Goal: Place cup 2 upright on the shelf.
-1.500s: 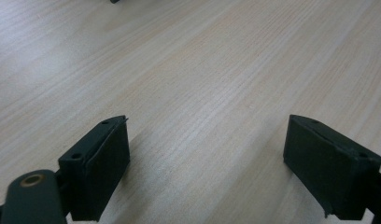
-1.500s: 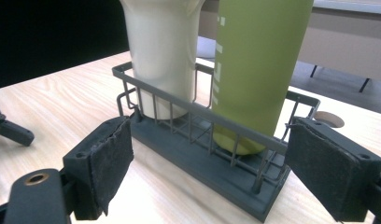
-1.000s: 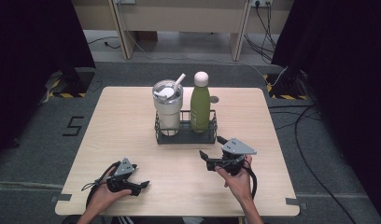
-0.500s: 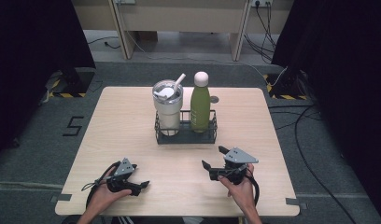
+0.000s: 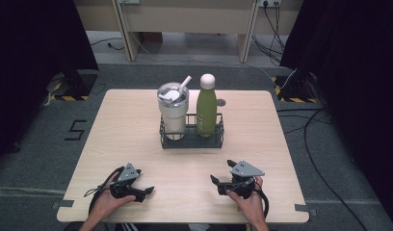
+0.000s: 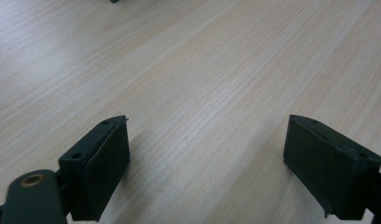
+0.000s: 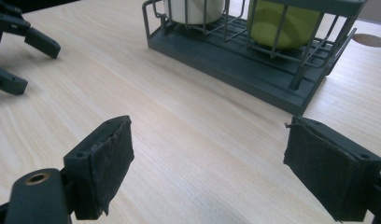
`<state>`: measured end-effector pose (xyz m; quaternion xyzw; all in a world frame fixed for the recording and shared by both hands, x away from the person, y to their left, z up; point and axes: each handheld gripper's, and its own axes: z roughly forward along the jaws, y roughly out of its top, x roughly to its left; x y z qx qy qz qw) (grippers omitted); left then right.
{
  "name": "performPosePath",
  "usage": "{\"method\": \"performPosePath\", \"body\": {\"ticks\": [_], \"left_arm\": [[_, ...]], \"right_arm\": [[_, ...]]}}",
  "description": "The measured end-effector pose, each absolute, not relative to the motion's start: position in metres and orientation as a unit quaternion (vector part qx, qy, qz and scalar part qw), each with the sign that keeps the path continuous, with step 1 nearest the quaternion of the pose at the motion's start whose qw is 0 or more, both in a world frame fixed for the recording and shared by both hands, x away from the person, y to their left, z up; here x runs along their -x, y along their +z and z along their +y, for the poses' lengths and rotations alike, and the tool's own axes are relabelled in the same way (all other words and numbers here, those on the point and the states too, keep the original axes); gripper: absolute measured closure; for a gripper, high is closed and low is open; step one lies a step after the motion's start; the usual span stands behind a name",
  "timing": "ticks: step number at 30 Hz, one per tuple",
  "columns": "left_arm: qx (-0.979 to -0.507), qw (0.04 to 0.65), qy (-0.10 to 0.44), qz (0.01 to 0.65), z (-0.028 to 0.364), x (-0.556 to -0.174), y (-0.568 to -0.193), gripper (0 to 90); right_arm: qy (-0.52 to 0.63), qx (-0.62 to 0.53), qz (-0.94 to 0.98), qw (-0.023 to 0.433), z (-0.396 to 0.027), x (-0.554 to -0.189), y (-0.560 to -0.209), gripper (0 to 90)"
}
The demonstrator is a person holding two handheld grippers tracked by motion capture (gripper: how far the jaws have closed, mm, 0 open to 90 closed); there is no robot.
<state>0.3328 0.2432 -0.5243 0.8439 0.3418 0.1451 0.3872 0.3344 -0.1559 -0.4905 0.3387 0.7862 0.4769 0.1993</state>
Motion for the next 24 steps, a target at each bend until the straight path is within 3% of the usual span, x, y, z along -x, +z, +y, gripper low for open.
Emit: {"method": "performPosePath", "body": {"ticks": [24], "left_arm": [[-0.844, 0.388, 0.145, 0.342, 0.243, -0.333, -0.524, 13.9]], "right_arm": [[0.433, -0.35, 0.817, 0.152, -0.159, -0.321, -0.514, 16.4]]}}
